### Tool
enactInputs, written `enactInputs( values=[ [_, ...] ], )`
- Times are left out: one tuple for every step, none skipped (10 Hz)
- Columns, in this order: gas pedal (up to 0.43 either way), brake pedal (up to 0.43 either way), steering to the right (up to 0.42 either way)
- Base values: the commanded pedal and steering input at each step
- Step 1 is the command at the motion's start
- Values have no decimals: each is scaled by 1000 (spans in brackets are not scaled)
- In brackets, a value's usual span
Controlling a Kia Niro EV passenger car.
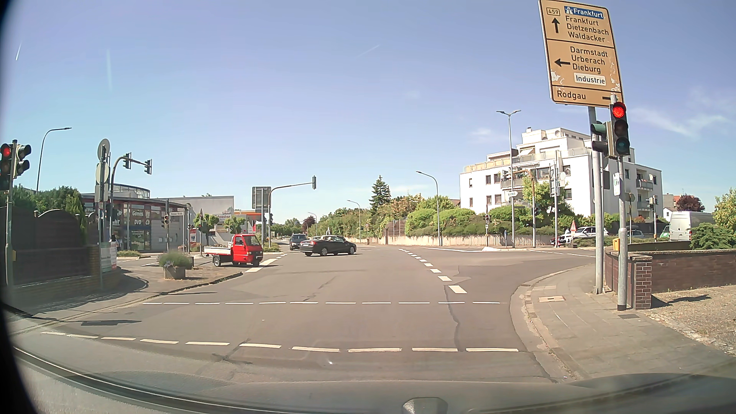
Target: Follow the waypoints while adhering to traffic rules and regulations
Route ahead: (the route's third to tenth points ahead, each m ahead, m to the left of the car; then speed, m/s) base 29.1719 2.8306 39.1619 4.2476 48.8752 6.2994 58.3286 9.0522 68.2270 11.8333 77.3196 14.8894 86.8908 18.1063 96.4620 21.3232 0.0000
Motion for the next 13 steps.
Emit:
enactInputs(
  values=[
    [0, 366, -5],
    [0, 366, -5],
    [0, 366, -5],
    [0, 366, -5],
    [0, 366, -5],
    [0, 366, -5],
    [0, 372, -5],
    [0, 366, -5],
    [0, 366, -5],
    [0, 366, -5],
    [0, 366, -5],
    [0, 366, -5],
    [0, 366, -5]
  ],
)
